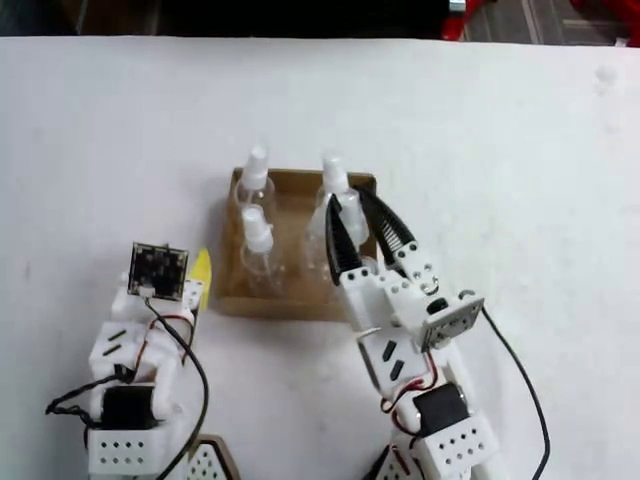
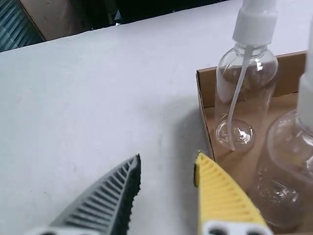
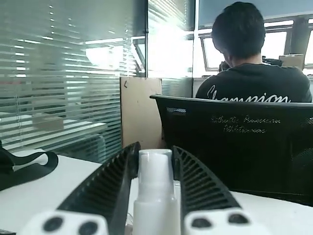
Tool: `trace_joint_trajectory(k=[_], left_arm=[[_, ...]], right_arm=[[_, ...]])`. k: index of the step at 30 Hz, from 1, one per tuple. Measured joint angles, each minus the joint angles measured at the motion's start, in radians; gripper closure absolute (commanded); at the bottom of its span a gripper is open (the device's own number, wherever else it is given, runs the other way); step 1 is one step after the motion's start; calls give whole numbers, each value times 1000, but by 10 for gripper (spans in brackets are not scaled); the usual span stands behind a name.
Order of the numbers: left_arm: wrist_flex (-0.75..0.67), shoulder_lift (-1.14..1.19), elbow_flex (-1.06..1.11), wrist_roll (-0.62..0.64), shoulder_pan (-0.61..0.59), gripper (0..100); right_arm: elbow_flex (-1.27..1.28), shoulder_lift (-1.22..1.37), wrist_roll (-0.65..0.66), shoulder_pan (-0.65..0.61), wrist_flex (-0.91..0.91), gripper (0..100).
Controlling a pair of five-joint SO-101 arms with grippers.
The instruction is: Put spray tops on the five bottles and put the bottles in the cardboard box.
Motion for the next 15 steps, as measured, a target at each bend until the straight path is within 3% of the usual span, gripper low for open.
trace_joint_trajectory(k=[7, 15], left_arm=[[0, 0, 0, 0, 0, 835], [0, 0, 0, 0, 0, 835]], right_arm=[[-2, -163, 0, -2, 238, 850], [-23, -169, 0, -2, 416, 907]])
